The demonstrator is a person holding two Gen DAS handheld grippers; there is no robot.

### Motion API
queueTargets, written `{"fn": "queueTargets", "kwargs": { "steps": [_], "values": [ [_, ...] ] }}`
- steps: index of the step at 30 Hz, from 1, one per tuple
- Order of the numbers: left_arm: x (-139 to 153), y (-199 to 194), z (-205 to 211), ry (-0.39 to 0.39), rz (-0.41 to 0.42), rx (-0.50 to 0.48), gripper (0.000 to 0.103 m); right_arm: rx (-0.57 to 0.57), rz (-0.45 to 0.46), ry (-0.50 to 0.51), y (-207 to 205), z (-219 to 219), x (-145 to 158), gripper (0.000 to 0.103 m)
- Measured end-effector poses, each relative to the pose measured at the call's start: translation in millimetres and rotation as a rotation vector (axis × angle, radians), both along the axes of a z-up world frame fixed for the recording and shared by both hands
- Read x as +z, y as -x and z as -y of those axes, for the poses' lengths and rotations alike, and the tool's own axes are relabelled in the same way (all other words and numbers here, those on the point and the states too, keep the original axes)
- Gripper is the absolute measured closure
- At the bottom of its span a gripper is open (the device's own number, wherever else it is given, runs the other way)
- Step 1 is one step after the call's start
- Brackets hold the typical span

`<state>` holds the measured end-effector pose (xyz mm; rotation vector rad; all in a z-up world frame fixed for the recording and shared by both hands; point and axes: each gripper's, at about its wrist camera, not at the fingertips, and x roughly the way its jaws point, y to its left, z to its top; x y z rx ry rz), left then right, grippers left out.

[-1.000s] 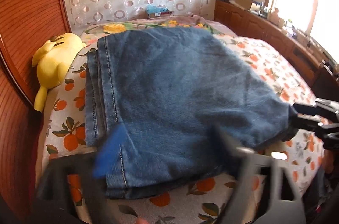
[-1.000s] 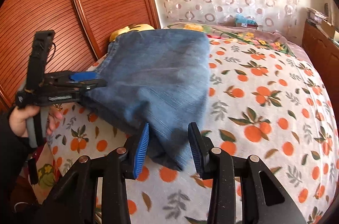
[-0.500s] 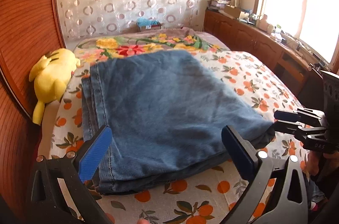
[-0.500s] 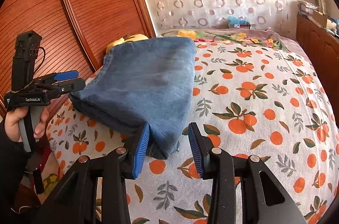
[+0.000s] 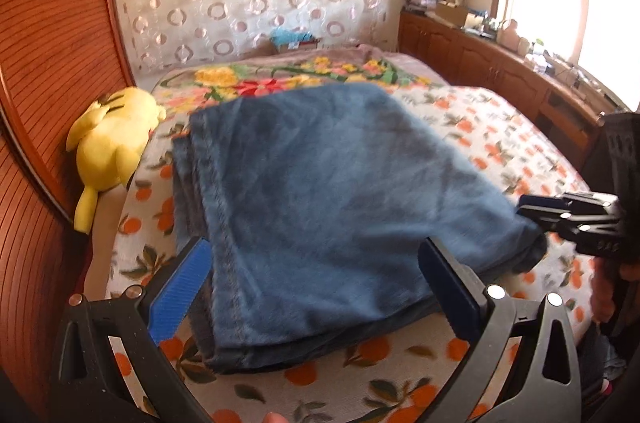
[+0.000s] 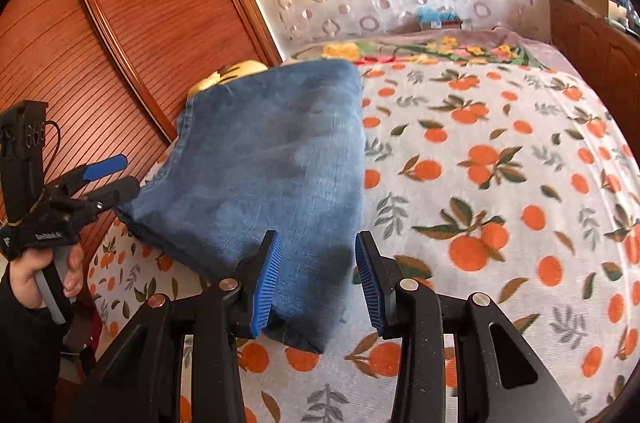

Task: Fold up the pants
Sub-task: 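Position both open tools at the edge of the jeans stack, then close the right tool on the jeans stack while the left tool grasps it too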

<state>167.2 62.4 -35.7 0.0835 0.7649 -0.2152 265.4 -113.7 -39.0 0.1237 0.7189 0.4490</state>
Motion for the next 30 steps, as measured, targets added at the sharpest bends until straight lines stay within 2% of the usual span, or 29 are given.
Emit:
{"fn": "queueTargets", "kwargs": {
  "steps": [8, 13, 17, 22, 23, 24, 27, 30],
  "values": [
    [-25, 4, -30, -0.009, -0.053, 0.053, 0.0, -0.023, -0.039, 0.033, -4, -5, -3, 0.062],
    [-31, 6, -38, 0.0, -0.065, 0.063, 0.0, -0.034, -0.058, 0.05, 0, -9, -9, 0.06],
    [-34, 6, -40, 0.014, -0.064, 0.062, 0.0, -0.049, -0.084, 0.032, -4, -5, -12, 0.053],
    [-32, 6, -42, 0.021, -0.059, 0.066, 0.0, -0.042, -0.079, 0.052, -3, -9, -11, 0.053],
    [-29, 6, -41, 0.018, -0.05, 0.067, 0.0, -0.036, -0.077, 0.051, -3, -9, -12, 0.057],
    [-25, 5, -41, 0.016, -0.037, 0.066, 0.0, -0.014, -0.082, 0.028, -4, -8, -12, 0.072],
    [-1, -4, -29, 0.007, -0.002, 0.036, 0.0, 0.016, -0.074, 0.007, -2, -10, -11, 0.084],
    [25, -20, -4, -0.02, 0.027, -0.017, 0.001, 0.019, -0.049, 0.002, 0, -9, -9, 0.088]
  ]
}}
